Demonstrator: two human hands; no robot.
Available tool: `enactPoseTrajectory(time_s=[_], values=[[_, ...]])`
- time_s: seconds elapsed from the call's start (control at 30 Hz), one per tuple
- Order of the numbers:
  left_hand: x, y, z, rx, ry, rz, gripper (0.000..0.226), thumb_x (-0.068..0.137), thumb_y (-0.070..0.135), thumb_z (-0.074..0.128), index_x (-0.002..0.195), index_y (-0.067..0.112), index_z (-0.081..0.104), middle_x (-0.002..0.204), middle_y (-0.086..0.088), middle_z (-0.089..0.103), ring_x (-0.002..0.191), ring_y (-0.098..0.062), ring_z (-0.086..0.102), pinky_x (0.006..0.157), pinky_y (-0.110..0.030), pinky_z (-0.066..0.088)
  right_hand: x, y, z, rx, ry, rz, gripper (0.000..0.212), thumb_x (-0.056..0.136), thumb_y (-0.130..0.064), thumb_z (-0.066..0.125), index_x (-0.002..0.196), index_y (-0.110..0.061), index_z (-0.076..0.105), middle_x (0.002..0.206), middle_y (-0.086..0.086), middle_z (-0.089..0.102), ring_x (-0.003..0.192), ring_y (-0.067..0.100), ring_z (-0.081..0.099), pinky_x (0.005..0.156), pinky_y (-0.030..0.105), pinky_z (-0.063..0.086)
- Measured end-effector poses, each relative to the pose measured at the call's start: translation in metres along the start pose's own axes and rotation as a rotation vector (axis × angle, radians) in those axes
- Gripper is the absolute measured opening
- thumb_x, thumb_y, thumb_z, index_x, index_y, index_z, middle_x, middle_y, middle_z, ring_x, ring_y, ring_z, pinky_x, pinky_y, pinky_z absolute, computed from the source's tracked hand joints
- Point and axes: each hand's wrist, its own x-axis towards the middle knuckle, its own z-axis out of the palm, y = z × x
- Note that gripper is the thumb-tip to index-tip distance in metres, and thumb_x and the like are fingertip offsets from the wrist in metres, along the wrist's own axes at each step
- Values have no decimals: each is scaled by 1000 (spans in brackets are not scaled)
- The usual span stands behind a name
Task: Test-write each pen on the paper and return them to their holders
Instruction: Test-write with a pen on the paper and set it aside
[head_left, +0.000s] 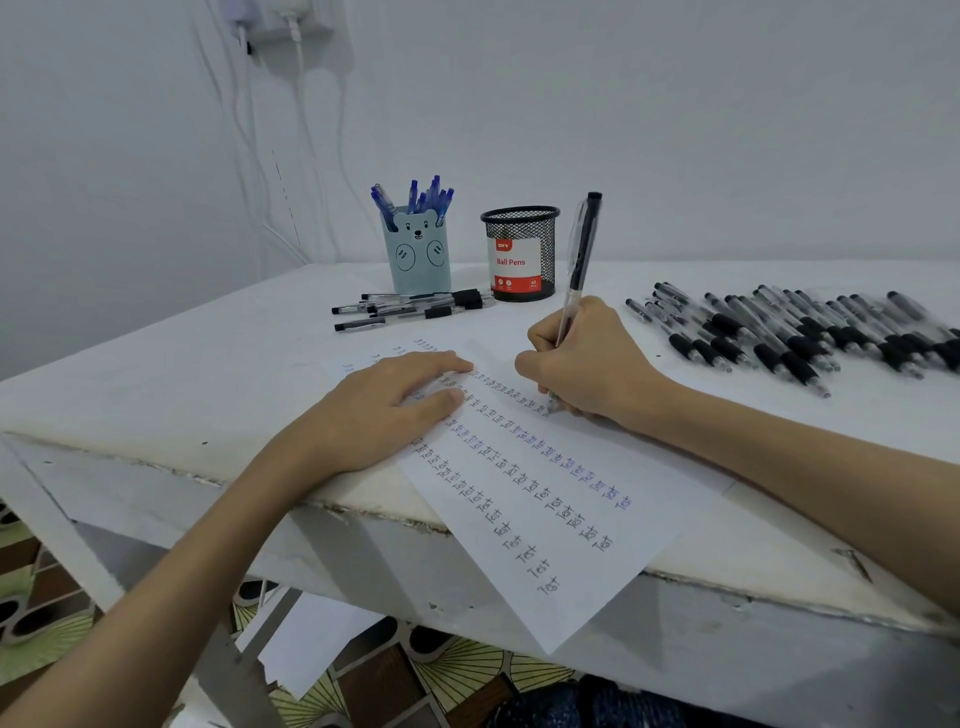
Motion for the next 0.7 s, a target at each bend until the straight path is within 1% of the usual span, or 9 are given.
enactPoseTrajectory(time_s=[0.1, 0.17, 0.23, 0.3, 0.37, 0.43, 0.53, 0.63, 0.7], values=[[0, -1, 0, 6, -3, -2, 52, 80, 58, 34, 129, 46, 46, 128, 34, 36, 123, 6, 32, 104, -21, 22, 0, 2, 0, -19, 1, 3, 49, 73, 7, 52, 41, -15, 23, 33, -9, 18, 54, 23, 39, 30, 13, 20], [0, -1, 0, 11, -4, 0, 52, 80, 58, 35, 129, 46, 45, 128, 33, 36, 124, 6, 32, 105, -22, 22, 0, 2, -1, -8, 0, 25, 47, 73, 5, 52, 40, -15, 24, 40, 1, 30, 44, 23, 37, 29, 13, 22], [0, -1, 0, 12, -4, -3, 48, 84, 57, 37, 129, 46, 46, 128, 32, 36, 123, 6, 32, 104, -21, 22, -1, 1, -2, 1, 9, 29, 44, 73, 5, 51, 41, -13, 26, 48, 9, 34, 36, 19, 34, 29, 13, 21], [1, -1, 0, 6, -1, -6, 36, 93, 50, 43, 129, 45, 46, 127, 32, 37, 120, 6, 32, 102, -20, 22, 0, 1, -1, -15, 18, 19, 44, 72, 6, 51, 42, -13, 25, 44, 5, 31, 44, 20, 36, 29, 14, 20], [0, -1, 1, 7, 0, -2, 34, 96, 45, 44, 130, 44, 46, 126, 32, 37, 120, 6, 33, 100, -20, 22, 1, 2, 0, -24, 17, 18, 46, 73, 6, 51, 42, -14, 24, 33, -8, 20, 52, 22, 39, 29, 13, 20], [0, -2, 1, 15, 0, 1, 36, 94, 48, 43, 130, 44, 46, 127, 33, 37, 121, 6, 33, 100, -20, 22, 2, 2, 1, -19, 22, 23, 47, 73, 6, 52, 41, -15, 24, 28, -7, 19, 53, 24, 40, 29, 12, 21], [0, -2, 1, 13, -2, -5, 37, 94, 49, 44, 130, 44, 47, 127, 33, 37, 120, 7, 32, 100, -18, 22, 2, 3, 1, 1, 21, 26, 47, 73, 5, 52, 40, -14, 25, 30, -10, 19, 50, 25, 41, 29, 13, 23], [0, -1, 1, 13, -4, -2, 38, 93, 50, 42, 131, 43, 46, 128, 32, 36, 121, 6, 32, 101, -19, 22, 2, 2, 2, -3, 25, 15, 47, 71, 7, 51, 41, -16, 22, 32, -8, 15, 54, 21, 39, 41, 18, 28], [-1, -1, 0, 11, -5, 3, 40, 92, 51, 41, 131, 43, 46, 129, 31, 36, 122, 5, 32, 103, -21, 21, 3, 4, 1, 44, 51, 69, 47, 73, 5, 52, 41, -15, 25, 30, -9, 21, 48, 21, 37, 37, 17, 27]])
